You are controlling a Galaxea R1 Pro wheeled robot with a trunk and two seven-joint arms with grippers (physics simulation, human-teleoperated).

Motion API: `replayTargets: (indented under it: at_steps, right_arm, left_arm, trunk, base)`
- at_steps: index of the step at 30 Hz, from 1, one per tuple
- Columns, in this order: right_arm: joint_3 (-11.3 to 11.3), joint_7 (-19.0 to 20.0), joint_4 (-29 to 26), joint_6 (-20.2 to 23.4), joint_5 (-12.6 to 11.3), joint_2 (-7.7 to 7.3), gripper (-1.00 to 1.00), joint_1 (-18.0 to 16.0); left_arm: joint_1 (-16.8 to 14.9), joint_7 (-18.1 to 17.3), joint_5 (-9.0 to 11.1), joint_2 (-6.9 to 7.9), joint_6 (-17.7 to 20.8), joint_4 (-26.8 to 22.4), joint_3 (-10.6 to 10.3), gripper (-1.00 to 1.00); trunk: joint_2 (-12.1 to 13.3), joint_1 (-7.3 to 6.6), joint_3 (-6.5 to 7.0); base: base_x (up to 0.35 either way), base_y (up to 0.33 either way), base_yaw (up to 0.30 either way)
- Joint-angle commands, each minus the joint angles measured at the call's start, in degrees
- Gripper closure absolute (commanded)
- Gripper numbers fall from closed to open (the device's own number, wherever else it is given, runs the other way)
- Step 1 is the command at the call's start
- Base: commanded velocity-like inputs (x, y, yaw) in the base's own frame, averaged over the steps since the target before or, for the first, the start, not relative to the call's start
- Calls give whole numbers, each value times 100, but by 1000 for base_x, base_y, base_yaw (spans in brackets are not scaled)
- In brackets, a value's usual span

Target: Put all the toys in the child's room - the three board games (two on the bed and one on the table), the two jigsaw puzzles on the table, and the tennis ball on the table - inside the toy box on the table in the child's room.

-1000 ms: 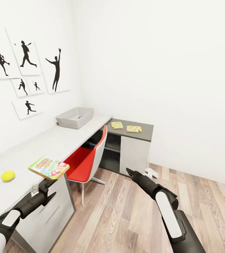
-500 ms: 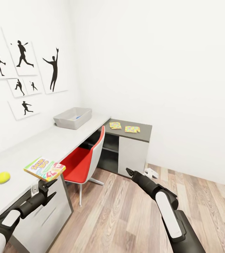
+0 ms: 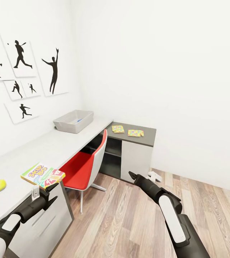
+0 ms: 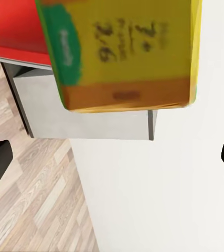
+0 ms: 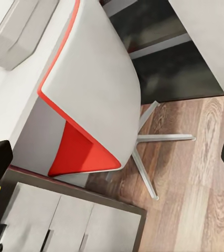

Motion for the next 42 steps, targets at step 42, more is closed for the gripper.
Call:
replayTargets:
  at_steps: [42]
  right_arm:
    - [2,-54,-2,15,-52,1,-100,-4]
  left_arm:
    - [0,-56,3,39,11,4,107,-100]
  trunk:
    - [-4,0,-6]
  base:
    - [0,0,0]
